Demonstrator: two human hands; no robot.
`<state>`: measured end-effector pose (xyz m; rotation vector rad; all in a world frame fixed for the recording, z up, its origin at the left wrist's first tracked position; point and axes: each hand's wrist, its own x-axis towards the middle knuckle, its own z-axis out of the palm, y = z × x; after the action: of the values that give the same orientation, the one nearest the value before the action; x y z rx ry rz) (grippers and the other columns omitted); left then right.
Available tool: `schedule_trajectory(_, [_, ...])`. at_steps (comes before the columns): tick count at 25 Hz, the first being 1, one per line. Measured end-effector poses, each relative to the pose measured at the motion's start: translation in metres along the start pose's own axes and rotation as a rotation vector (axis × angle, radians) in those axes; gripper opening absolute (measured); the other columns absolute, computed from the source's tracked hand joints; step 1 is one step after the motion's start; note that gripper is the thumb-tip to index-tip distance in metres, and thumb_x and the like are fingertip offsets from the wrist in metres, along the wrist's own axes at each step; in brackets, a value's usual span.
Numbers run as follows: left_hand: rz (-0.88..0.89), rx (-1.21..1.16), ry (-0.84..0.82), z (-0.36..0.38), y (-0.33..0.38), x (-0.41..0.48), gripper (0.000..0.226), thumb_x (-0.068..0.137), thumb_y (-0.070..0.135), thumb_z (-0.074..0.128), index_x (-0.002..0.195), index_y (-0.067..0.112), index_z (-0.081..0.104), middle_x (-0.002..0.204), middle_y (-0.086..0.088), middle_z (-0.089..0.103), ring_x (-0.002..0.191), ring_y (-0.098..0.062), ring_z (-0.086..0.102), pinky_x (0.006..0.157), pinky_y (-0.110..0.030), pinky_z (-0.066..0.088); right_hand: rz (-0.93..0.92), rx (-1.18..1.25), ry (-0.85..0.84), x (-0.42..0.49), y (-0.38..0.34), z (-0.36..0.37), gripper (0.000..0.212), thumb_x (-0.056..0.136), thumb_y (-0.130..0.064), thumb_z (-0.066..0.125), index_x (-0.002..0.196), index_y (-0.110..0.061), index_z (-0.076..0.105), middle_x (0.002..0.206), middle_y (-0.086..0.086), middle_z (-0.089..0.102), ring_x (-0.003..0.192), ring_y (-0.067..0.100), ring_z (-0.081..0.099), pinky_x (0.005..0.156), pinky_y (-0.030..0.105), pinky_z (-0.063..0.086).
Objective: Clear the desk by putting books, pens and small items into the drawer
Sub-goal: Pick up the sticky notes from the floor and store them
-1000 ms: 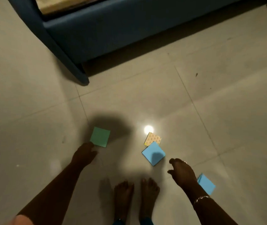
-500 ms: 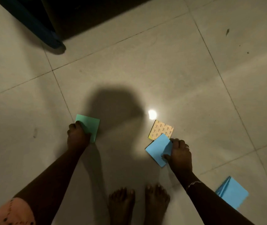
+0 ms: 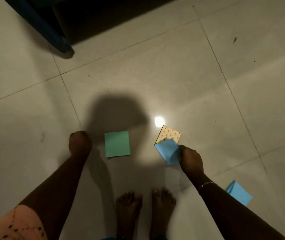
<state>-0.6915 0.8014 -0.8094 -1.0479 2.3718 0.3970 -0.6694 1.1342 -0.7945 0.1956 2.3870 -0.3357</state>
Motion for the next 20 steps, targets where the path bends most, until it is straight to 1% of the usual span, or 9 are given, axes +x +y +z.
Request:
schedule_trajectory(4, [-0.045,-0.142,-0.032,-0.043,-0.002,-0.059,0.029,0.087,0.011,0.061,0.108,-0.007,0.057,0.115,-0.027,0.058,0.111,-0.039,0.052,0.089,-0.04,0.043,-0.008,0.003,0.056,-0.051,-0.015,-0.05,0.028,0.089,-0.007,0.043,0.114,-0.009,0.056,0.108,0.014,0.066,0.1,0.035,0.059,0.067,0.032,0.038])
schedule_trajectory(7, [-0.002,-0.099,-0.05,-0.035,-0.003,-0.073,0.034,0.084,0.015,0.066,0.111,-0.003,0.055,0.117,-0.023,0.057,0.112,-0.036,0.052,0.089,-0.039,0.042,-0.017,0.002,0.072,-0.062,-0.017,-0.055,0.025,0.09,-0.009,0.045,0.111,-0.01,0.056,0.106,0.013,0.066,0.098,0.034,0.06,0.066,0.03,0.037])
schedule_trajectory(9, [0.198,0.063,-0.087,-0.013,0.005,-0.067,0.041,0.082,0.018,0.068,0.116,0.001,0.052,0.121,-0.019,0.054,0.113,-0.033,0.05,0.09,-0.038,0.042,-0.032,0.008,0.07,-0.052,-0.016,-0.045,0.024,0.091,-0.01,0.045,0.112,-0.01,0.057,0.107,0.012,0.067,0.097,0.032,0.061,0.065,0.027,0.034])
schedule_trajectory(12, [0.565,0.397,-0.156,0.026,0.026,-0.05,0.059,0.079,0.021,0.069,0.129,0.006,0.042,0.131,-0.014,0.045,0.118,-0.031,0.043,0.093,-0.036,0.039,-0.092,0.0,0.057,-0.028,-0.009,-0.023,0.023,0.091,-0.01,0.047,0.11,-0.008,0.059,0.106,0.013,0.068,0.095,0.033,0.062,0.065,0.027,0.037])
schedule_trajectory(14, [0.677,0.518,-0.148,0.044,0.037,-0.042,0.069,0.075,0.025,0.073,0.132,0.005,0.038,0.134,-0.015,0.041,0.119,-0.033,0.042,0.092,-0.037,0.039,-0.114,0.004,0.065,-0.018,-0.007,-0.018,0.022,0.09,-0.01,0.048,0.109,-0.008,0.06,0.105,0.013,0.068,0.095,0.034,0.062,0.065,0.028,0.037])
schedule_trajectory(16, [0.727,0.57,-0.128,0.063,0.041,-0.035,0.076,0.064,0.025,0.08,0.127,0.003,0.044,0.129,-0.018,0.046,0.114,-0.036,0.047,0.086,-0.038,0.043,-0.118,0.006,0.082,-0.01,-0.003,-0.013,0.024,0.09,-0.01,0.048,0.111,-0.009,0.06,0.106,0.013,0.068,0.096,0.035,0.062,0.067,0.03,0.042])
schedule_trajectory(18, [0.758,0.625,-0.113,0.073,0.041,-0.029,0.08,0.037,0.024,0.091,0.106,0.002,0.058,0.106,-0.02,0.059,0.092,-0.038,0.059,0.067,-0.038,0.049,-0.131,0.022,0.093,-0.004,0.0,-0.01,0.025,0.091,-0.011,0.047,0.114,-0.01,0.06,0.108,0.012,0.068,0.097,0.034,0.062,0.07,0.03,0.044])
schedule_trajectory(19, [0.777,0.611,-0.081,0.077,0.04,-0.025,0.08,0.029,0.022,0.092,0.099,0.002,0.061,0.098,-0.02,0.061,0.084,-0.038,0.06,0.062,-0.038,0.049,-0.135,0.029,0.091,-0.002,0.001,-0.009,0.025,0.092,-0.012,0.047,0.114,-0.011,0.059,0.109,0.012,0.068,0.098,0.033,0.062,0.069,0.029,0.042])
schedule_trajectory(20, [0.753,0.595,-0.127,0.076,0.041,-0.022,0.077,0.032,0.02,0.091,0.101,0.001,0.06,0.099,-0.021,0.061,0.086,-0.039,0.059,0.064,-0.04,0.048,-0.131,0.027,0.087,0.001,0.002,-0.008,0.025,0.092,-0.013,0.047,0.114,-0.011,0.059,0.109,0.011,0.068,0.098,0.033,0.062,0.067,0.027,0.039])
